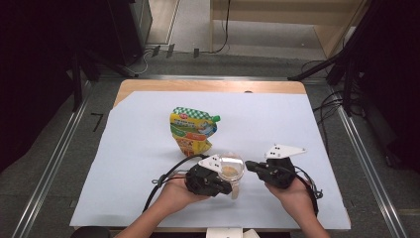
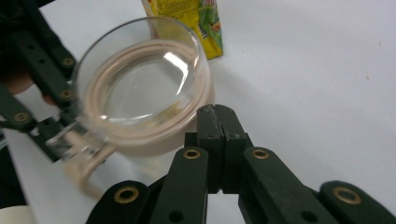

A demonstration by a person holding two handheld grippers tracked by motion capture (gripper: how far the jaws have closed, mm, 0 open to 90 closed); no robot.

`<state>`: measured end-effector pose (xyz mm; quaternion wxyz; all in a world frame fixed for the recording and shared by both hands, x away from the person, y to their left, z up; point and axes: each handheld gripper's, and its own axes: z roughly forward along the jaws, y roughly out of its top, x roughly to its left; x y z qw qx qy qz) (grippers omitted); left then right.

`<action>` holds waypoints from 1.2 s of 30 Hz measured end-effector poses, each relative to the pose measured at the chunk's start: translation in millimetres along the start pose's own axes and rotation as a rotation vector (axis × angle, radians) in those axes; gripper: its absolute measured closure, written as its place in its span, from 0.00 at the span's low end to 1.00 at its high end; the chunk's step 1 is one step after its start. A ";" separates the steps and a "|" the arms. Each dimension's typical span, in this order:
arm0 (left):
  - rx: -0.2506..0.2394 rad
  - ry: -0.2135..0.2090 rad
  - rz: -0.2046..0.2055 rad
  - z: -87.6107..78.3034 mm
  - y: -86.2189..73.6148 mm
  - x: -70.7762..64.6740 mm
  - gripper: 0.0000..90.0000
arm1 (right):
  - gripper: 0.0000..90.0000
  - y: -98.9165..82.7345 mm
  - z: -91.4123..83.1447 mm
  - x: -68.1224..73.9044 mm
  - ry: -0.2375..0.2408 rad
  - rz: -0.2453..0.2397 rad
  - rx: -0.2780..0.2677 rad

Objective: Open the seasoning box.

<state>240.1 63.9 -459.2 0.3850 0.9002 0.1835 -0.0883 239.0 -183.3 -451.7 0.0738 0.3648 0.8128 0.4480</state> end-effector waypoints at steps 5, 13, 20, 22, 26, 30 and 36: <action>0.007 -0.018 -0.012 -15.2 -1.6 1.1 0.82 | 1.00 -7.2 -18.4 12.1 0.005 0.007 -0.018; -0.009 -0.027 -0.003 -41.0 -6.5 10.6 0.66 | 1.00 -13.4 -25.0 40.7 0.037 -0.036 -0.016; -0.042 0.018 -0.047 -51.3 -13.7 26.4 0.49 | 1.00 -18.2 -13.7 61.6 0.082 -0.096 0.018; -0.059 0.033 -0.068 -53.0 -14.7 30.0 0.46 | 1.00 -18.4 -8.7 65.1 0.098 -0.108 0.018; -0.064 0.047 -0.085 -54.7 -16.4 36.0 0.44 | 1.00 -18.4 2.5 72.8 0.121 -0.126 0.038; -0.072 0.060 -0.081 -57.3 -17.8 37.3 0.43 | 1.00 -20.8 15.0 80.7 0.125 -0.146 0.069; -0.102 0.080 -0.092 -62.6 -18.6 40.8 0.43 | 1.00 -24.0 27.4 78.9 0.114 -0.144 0.111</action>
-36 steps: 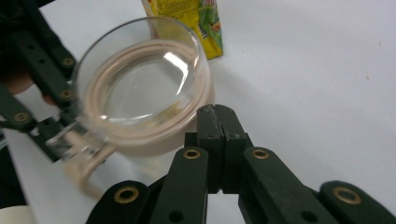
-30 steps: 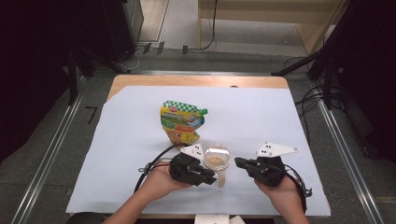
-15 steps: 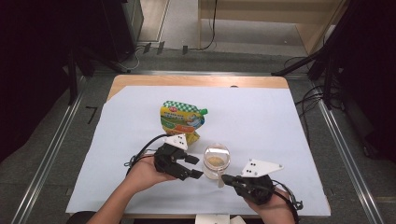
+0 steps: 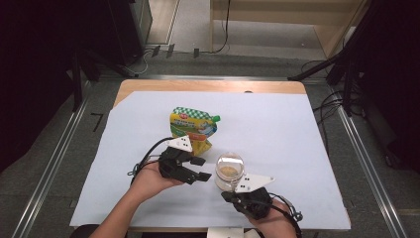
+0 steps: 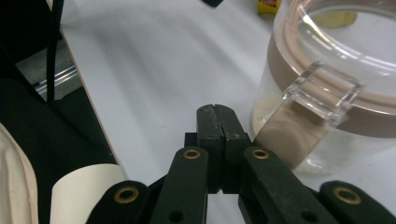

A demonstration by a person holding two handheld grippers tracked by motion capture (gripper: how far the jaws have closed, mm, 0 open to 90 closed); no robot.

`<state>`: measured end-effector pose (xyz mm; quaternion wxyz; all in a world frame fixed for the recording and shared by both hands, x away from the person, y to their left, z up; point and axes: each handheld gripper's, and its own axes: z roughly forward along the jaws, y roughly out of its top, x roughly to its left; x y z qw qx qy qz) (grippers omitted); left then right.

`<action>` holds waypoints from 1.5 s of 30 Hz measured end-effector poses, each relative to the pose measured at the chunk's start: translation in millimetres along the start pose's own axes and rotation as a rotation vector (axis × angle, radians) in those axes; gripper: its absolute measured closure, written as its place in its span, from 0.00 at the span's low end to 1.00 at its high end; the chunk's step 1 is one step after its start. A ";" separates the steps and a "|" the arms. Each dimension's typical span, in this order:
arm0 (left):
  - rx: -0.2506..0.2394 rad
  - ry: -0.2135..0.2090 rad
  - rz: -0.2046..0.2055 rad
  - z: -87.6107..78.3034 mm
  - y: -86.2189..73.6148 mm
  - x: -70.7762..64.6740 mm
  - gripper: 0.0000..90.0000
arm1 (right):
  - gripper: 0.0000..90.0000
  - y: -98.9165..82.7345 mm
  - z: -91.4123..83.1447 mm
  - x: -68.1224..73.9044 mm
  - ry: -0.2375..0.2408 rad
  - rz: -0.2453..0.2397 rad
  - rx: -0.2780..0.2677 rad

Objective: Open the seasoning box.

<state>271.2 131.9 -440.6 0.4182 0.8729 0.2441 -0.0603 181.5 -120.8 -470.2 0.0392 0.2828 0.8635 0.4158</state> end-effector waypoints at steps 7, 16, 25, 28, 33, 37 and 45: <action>-0.012 0.006 -0.009 -5.0 -1.2 2.5 0.43 | 1.00 -0.6 2.1 -0.1 -0.006 -0.013 0.019; -0.003 0.007 0.000 -4.5 -2.0 2.2 0.43 | 1.00 -4.4 -11.8 -15.3 -0.052 0.022 0.011; 0.016 0.007 0.005 -2.4 -3.3 2.6 0.43 | 1.00 -10.2 -32.1 -45.9 -0.067 0.072 0.049; 0.008 -0.006 -0.022 -3.5 -2.2 3.8 0.43 | 1.00 -12.9 -38.1 -55.3 -0.085 0.080 0.053; 0.001 -0.010 -0.019 -3.6 -2.0 4.4 0.46 | 1.00 -16.8 -46.4 -72.7 -0.125 0.117 0.044; -0.014 -0.002 0.008 -1.2 -1.3 1.9 0.46 | 1.00 -17.2 -47.0 -85.0 -0.152 0.128 0.048; 0.011 -0.023 0.058 10.4 7.4 -4.6 0.41 | 1.00 -10.6 -40.0 -107.4 -0.160 0.162 0.023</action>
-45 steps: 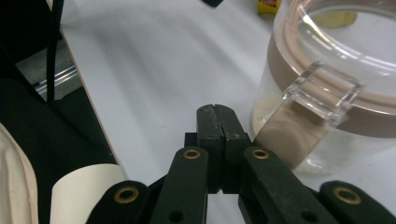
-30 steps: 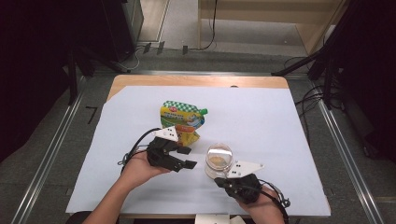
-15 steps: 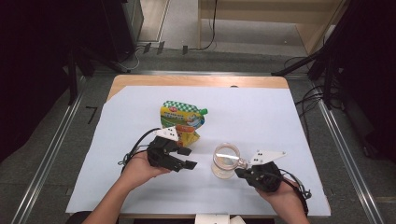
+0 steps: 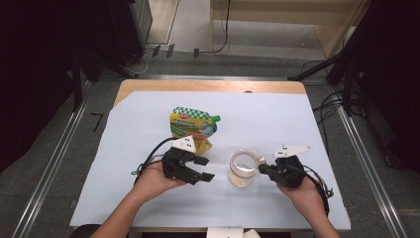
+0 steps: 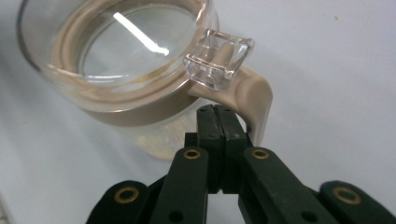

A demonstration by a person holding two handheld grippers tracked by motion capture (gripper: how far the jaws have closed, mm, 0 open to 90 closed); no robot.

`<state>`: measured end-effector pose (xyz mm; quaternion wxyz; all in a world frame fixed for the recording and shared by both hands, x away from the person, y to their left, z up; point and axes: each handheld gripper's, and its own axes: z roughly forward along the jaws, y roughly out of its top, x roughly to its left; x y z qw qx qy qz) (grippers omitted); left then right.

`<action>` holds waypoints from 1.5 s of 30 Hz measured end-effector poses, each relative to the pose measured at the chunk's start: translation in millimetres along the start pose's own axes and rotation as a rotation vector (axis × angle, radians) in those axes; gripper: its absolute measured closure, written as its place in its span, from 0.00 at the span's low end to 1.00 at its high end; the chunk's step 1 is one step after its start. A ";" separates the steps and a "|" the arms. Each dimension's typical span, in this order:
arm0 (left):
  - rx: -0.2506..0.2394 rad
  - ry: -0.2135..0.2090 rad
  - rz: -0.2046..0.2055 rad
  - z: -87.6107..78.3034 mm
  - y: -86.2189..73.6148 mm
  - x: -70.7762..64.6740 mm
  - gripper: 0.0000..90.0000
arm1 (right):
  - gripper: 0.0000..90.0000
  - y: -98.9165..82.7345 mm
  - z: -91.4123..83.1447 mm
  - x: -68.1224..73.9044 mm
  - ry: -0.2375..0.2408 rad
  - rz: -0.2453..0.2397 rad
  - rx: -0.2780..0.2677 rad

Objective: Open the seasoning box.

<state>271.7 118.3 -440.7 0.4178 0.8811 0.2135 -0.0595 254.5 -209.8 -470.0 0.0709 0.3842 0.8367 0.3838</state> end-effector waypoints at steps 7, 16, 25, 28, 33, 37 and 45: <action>-0.031 -0.034 -0.020 6.3 9.1 1.4 0.31 | 1.00 6.4 16.3 -12.8 0.023 -0.005 0.009; -0.029 -0.039 -0.010 14.8 24.1 1.7 0.29 | 1.00 6.8 28.4 -17.2 0.025 0.016 0.028; 0.012 0.004 0.045 34.0 39.8 -0.6 0.29 | 1.00 10.2 18.4 -15.2 0.020 -0.008 0.004; -0.004 0.010 0.035 38.2 40.5 1.0 0.29 | 1.00 9.5 9.2 -17.4 0.018 -0.004 -0.009; -0.038 0.010 0.027 45.0 41.1 2.7 0.29 | 1.00 4.4 -2.3 -22.0 -0.007 0.027 0.000; -0.041 -0.005 0.036 51.2 41.8 0.0 0.29 | 1.00 2.8 -4.8 -32.1 -0.031 0.079 -0.027; -0.036 0.048 0.065 62.0 42.5 -6.8 0.20 | 1.00 8.4 9.1 -31.9 -0.053 0.099 -0.042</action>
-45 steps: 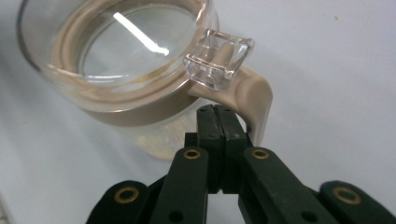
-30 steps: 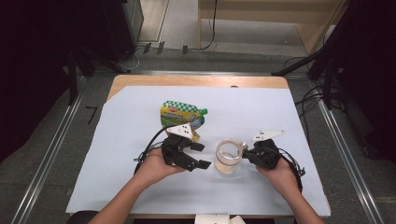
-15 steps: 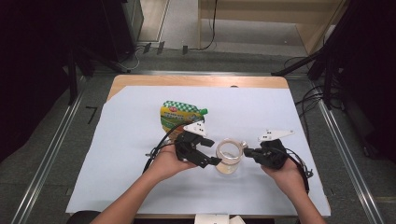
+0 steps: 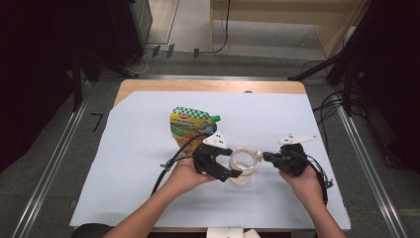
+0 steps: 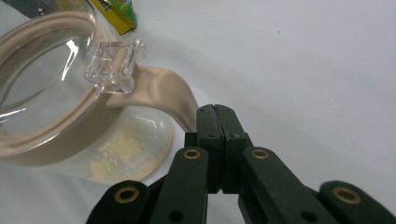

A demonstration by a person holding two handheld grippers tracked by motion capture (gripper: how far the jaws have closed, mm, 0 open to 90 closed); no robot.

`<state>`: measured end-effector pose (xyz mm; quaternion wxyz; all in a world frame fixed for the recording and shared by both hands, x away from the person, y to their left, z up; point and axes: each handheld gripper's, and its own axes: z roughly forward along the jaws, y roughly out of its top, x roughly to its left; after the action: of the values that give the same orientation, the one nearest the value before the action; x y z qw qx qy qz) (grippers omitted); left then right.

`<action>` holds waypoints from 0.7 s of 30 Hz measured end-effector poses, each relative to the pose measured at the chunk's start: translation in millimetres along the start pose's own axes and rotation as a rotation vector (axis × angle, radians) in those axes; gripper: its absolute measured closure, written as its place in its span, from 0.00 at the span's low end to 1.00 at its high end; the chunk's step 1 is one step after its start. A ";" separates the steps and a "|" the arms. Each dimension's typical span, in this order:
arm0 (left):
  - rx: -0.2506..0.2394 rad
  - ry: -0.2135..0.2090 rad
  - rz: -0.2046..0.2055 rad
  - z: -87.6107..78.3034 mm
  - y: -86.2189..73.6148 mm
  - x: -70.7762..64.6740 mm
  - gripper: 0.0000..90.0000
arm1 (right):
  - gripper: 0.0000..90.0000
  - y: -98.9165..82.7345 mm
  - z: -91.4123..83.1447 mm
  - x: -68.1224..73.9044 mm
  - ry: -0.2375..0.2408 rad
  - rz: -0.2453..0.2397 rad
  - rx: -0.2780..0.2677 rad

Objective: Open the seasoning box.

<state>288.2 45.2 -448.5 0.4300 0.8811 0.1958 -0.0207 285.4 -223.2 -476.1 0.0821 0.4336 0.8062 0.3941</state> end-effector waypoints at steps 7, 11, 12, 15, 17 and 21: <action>-0.004 0.036 0.005 13.6 1.0 -2.4 0.13 | 1.00 -0.8 5.6 1.7 -0.020 0.003 -0.019; 0.004 0.062 0.018 18.7 3.7 -5.1 0.11 | 1.00 -0.7 5.7 1.8 -0.022 -0.004 -0.024; 0.004 0.065 0.019 19.3 3.8 -5.7 0.11 | 1.00 -0.8 5.7 1.3 -0.019 -0.004 -0.024; 0.006 0.066 0.017 19.4 4.1 -6.0 0.11 | 1.00 -1.1 5.4 1.1 -0.013 0.005 -0.021; 0.005 0.062 0.011 19.2 4.2 -5.4 0.11 | 1.00 -1.1 5.5 1.4 -0.016 0.000 -0.023; 0.008 0.063 0.010 19.2 4.9 -5.4 0.11 | 1.00 -1.3 5.7 2.4 -0.026 0.001 -0.016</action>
<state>287.5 25.9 -455.8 0.4200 0.8841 0.2047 0.0083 285.8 -218.6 -480.4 0.0957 0.4386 0.8016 0.3949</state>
